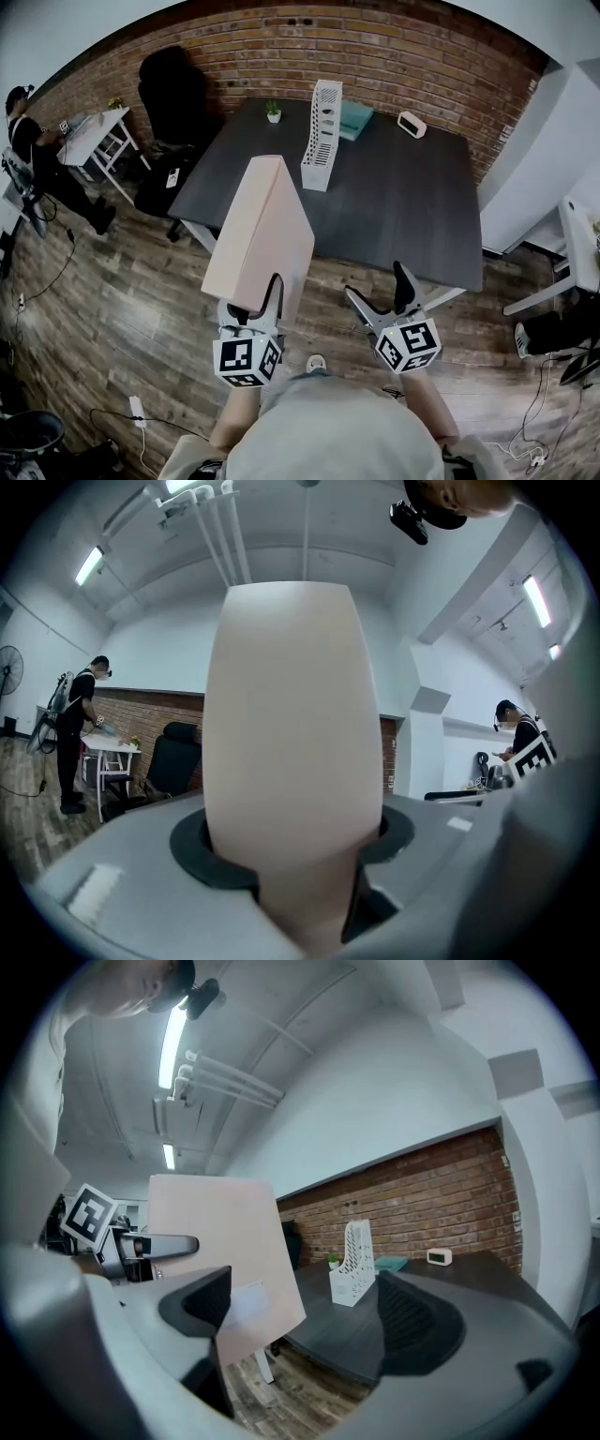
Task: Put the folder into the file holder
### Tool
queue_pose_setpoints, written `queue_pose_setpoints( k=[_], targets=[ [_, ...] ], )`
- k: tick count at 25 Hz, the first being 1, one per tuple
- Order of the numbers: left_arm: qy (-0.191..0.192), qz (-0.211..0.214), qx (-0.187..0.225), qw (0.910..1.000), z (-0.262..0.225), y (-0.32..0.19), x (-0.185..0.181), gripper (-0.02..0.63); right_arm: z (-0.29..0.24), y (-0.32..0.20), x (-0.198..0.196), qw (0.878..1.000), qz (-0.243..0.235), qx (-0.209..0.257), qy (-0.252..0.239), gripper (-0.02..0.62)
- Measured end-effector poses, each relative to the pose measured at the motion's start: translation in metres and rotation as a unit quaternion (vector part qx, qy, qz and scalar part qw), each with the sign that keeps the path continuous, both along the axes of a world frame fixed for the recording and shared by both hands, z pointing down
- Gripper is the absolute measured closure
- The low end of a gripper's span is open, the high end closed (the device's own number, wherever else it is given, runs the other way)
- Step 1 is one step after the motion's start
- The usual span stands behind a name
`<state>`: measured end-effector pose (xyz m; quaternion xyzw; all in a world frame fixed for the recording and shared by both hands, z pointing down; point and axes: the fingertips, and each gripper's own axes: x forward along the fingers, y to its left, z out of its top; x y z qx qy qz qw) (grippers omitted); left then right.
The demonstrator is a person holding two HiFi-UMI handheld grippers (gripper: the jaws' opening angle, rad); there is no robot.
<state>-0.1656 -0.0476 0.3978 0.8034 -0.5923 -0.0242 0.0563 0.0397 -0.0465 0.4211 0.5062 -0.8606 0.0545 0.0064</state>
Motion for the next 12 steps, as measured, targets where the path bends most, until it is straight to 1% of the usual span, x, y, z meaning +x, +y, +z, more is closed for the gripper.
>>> queue_pose_setpoints(
  k=[5, 12],
  targets=[
    [0.002, 0.007, -0.004, 1.0000, 0.005, -0.036, -0.009, 0.341, 0.004, -0.032, -0.011, 1.000, 0.008, -0.004, -0.001, 0.135],
    [0.008, 0.019, -0.006, 0.9998, 0.003, -0.073, -0.018, 0.341, 0.006, -0.062, -0.021, 1.000, 0.017, -0.011, 0.001, 0.135]
  ],
)
